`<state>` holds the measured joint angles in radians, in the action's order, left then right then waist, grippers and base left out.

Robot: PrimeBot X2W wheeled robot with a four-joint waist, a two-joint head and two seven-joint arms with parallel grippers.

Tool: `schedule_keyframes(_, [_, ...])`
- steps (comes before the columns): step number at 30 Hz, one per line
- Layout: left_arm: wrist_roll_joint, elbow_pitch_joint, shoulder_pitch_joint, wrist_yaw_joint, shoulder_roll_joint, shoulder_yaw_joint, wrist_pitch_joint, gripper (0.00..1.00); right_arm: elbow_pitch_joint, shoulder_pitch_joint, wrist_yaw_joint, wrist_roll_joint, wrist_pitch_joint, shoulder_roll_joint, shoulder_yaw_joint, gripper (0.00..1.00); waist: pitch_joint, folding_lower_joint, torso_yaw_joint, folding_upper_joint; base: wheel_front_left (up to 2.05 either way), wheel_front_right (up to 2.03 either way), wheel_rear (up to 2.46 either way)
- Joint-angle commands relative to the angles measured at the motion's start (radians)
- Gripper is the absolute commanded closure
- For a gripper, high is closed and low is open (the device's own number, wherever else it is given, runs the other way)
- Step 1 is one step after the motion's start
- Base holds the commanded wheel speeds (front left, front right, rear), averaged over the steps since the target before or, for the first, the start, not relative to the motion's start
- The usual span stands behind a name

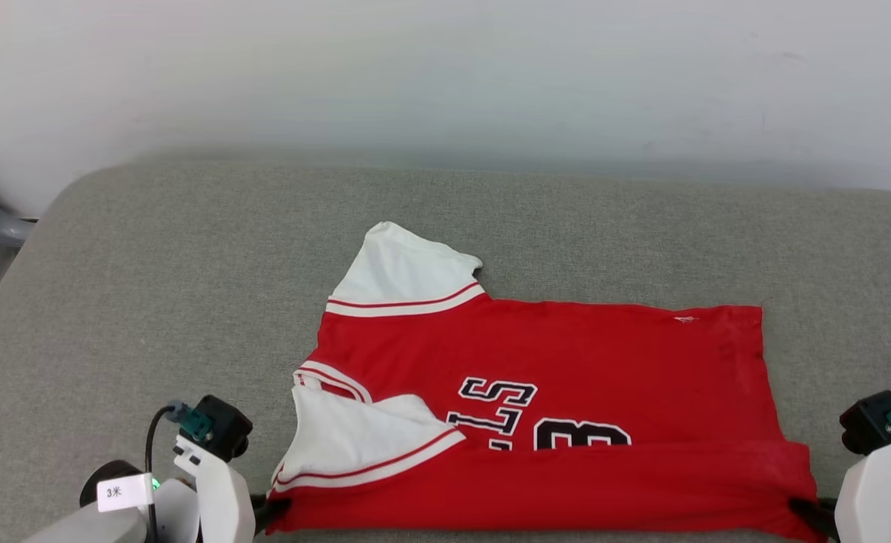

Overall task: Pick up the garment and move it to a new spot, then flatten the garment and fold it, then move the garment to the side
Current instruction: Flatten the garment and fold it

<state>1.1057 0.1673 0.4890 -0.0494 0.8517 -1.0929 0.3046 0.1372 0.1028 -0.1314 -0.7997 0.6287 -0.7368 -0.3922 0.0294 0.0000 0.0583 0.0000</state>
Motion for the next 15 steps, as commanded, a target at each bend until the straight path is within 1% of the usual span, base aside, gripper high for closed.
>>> schedule_keyframes(1, [0.006,0.002,-0.022,0.008,0.009,-0.006,-0.002,1.00,-0.006,-0.029,0.002,0.009,0.016,-0.001,0.012,1.00,0.002,0.0000,-0.001,0.0000,0.00,0.00,0.00])
schedule_keyframes(7, [0.023,0.047,-0.052,0.013,-0.020,-0.014,-0.013,1.00,0.018,-0.076,0.002,0.033,0.048,0.040,0.036,1.00,0.023,0.0000,0.000,0.0000,0.00,0.00,0.00])
schedule_keyframes(13, [0.036,0.126,-0.060,-0.008,-0.061,-0.017,-0.030,1.00,0.063,-0.089,0.002,0.055,0.027,0.094,0.034,1.00,0.035,0.0000,0.002,0.0000,0.00,0.00,0.00])
schedule_keyframes(14, [0.036,0.137,-0.059,-0.009,-0.065,-0.018,-0.034,1.00,0.067,-0.088,0.002,0.057,0.016,0.101,0.038,0.96,0.034,0.0000,0.003,0.0000,0.00,0.00,0.00])
schedule_keyframes(15, [0.034,0.149,-0.058,-0.008,-0.068,-0.016,-0.039,0.57,0.071,-0.088,0.002,0.058,0.002,0.108,0.044,0.50,0.032,0.0000,0.003,0.0000,0.00,0.00,0.00])
